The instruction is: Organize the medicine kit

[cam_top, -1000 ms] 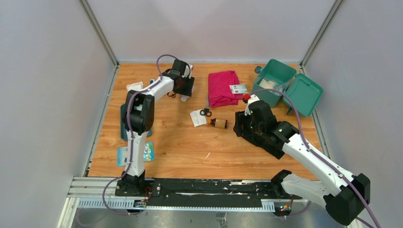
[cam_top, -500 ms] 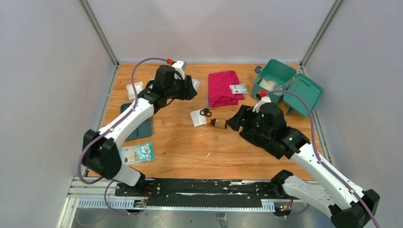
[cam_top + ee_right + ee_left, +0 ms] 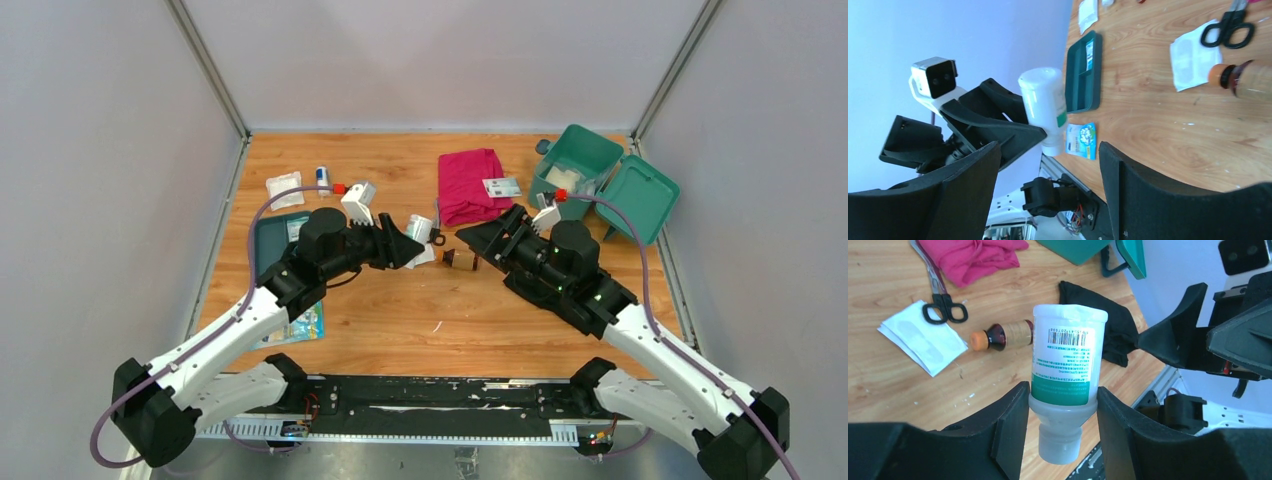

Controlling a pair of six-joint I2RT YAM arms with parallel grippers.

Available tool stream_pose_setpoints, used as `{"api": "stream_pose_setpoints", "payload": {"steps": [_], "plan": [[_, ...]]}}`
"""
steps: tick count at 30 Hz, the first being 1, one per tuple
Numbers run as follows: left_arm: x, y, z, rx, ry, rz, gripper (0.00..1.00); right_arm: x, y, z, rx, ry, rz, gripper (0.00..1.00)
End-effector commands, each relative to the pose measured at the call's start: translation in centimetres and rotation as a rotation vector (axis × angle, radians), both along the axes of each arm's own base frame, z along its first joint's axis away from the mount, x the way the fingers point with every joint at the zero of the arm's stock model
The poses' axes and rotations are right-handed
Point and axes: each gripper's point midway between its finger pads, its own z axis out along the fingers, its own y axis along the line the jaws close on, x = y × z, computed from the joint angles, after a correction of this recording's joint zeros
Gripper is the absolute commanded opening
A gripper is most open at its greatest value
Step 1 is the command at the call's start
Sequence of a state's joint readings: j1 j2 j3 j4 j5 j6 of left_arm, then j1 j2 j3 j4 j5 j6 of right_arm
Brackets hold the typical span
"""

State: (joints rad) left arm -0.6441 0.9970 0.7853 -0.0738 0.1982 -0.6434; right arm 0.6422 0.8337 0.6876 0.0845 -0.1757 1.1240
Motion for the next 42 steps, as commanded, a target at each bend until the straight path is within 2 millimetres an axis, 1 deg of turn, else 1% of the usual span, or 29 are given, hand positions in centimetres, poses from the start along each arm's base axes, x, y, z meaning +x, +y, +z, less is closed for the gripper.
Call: {"api": "stream_pose_setpoints", "payload": {"steps": [1, 3, 12, 17, 20, 23, 24, 25, 32, 34, 35, 38, 39, 41, 42], "plan": [[-1.1, -0.5, 1.3, -0.093, -0.005, -0.011, 0.48, -0.4, 2.1, 0.8, 0.075, 0.018, 0.043, 0.77], [-1.4, -0.7, 1.1, -0.094, 0.003, -0.024, 0.48, -0.3, 2.9, 0.8, 0.069, 0.017, 0.057, 0.77], [-2.3, -1.1, 1.8, -0.099, -0.022, -0.071, 0.47, -0.2, 6.1, 0.7, 0.014, 0.027, 0.112, 0.78], [-2.8, -1.4, 1.8, -0.093, -0.029, -0.116, 0.47, 0.2, 7.3, 0.5, 0.004, 0.034, 0.13, 0.78], [-3.1, -1.5, 1.9, -0.094, -0.031, -0.13, 0.47, 0.4, 7.8, 0.4, 0.005, 0.039, 0.135, 0.76], [-3.3, -1.5, 1.8, -0.093, -0.031, -0.138, 0.47, 0.6, 8.3, 0.3, 0.005, 0.047, 0.142, 0.73], [-3.2, -1.6, 2.3, -0.107, -0.052, -0.143, 0.47, 0.7, 8.5, 0.1, 0.001, 0.054, 0.143, 0.71], [-3.3, -1.7, 2.3, -0.108, -0.055, -0.151, 0.47, 0.8, 8.6, 0.0, 0.0, 0.055, 0.143, 0.7], [-3.7, -1.8, 1.5, -0.095, -0.048, -0.174, 0.47, 0.8, 9.4, -0.2, 0.011, 0.069, 0.171, 0.59], [-3.7, -1.8, 1.3, -0.093, -0.044, -0.172, 0.48, 0.8, 9.6, -0.3, 0.016, 0.07, 0.175, 0.54], [-3.6, -1.8, 1.3, -0.092, -0.042, -0.171, 0.5, 0.8, 9.6, -0.3, 0.016, 0.071, 0.178, 0.51], [-3.5, -1.7, 1.2, -0.09, -0.041, -0.163, 0.64, 0.8, 9.4, -0.2, 0.007, 0.059, 0.173, 0.41], [-3.5, -1.6, 1.3, -0.092, -0.045, -0.159, 0.7, 0.9, 9.2, -0.1, -0.005, 0.05, 0.167, 0.39], [-3.4, -1.6, 1.6, -0.096, -0.053, -0.156, 0.79, 1.3, 8.2, 0.1, -0.055, 0.024, 0.125, 0.35], [-3.5, -1.6, 1.9, -0.098, -0.059, -0.157, 0.83, 1.9, 7.1, -0.1, -0.105, 0.007, 0.074, 0.34]]}}
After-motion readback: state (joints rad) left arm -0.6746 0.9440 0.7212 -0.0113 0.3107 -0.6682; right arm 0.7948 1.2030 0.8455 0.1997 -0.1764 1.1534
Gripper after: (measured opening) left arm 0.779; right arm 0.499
